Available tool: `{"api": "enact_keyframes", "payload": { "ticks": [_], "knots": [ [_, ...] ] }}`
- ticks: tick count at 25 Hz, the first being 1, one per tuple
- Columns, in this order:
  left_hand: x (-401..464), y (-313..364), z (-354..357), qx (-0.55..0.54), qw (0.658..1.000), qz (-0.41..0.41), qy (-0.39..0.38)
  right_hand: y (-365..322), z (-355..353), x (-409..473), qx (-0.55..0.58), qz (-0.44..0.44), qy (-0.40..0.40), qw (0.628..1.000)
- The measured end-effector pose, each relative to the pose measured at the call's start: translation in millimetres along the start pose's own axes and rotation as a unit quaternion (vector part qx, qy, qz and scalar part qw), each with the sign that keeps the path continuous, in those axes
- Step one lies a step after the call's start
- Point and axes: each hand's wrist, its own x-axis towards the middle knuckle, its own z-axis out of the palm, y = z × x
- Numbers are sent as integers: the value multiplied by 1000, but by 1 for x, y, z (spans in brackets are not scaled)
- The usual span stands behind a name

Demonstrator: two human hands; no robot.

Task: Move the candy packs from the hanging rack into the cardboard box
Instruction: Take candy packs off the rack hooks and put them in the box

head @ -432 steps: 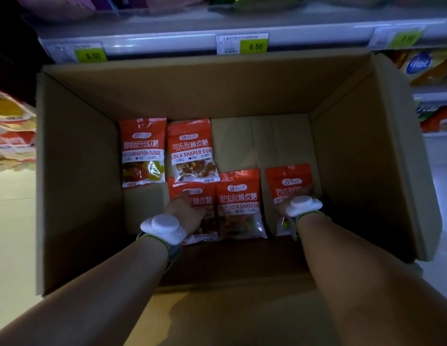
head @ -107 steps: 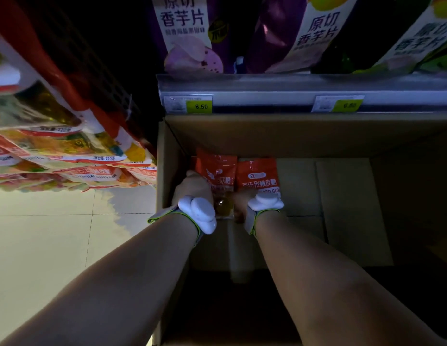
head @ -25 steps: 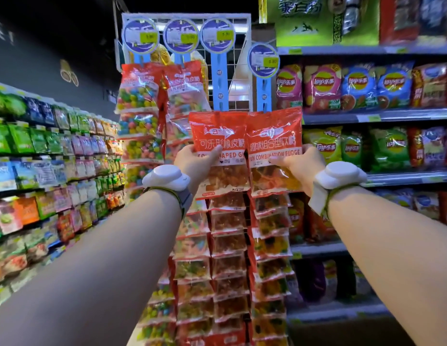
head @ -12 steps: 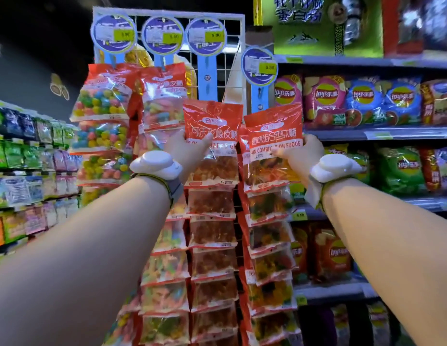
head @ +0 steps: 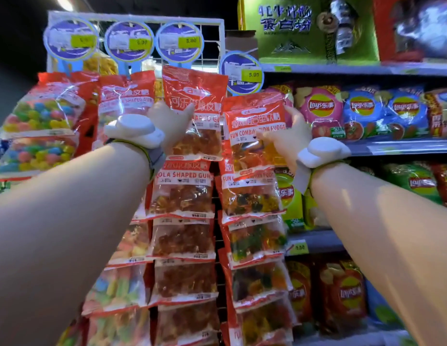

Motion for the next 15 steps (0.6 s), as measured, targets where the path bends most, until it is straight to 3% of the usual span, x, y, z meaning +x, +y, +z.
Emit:
{"api": "enact_keyframes", "payload": {
  "ticks": [4,7,15],
  "knots": [
    [13,-6,-1,25,999,-11,-31,-2,8,13,30,-10,-8,999],
    [13,-10,-4,45,998,-32,-6,-7,14,23,0,5,-16,1000],
    [28,-30,-4,-71,996,-52,-24,-11,24,23,-27,58,-48,997]
  ]
}}
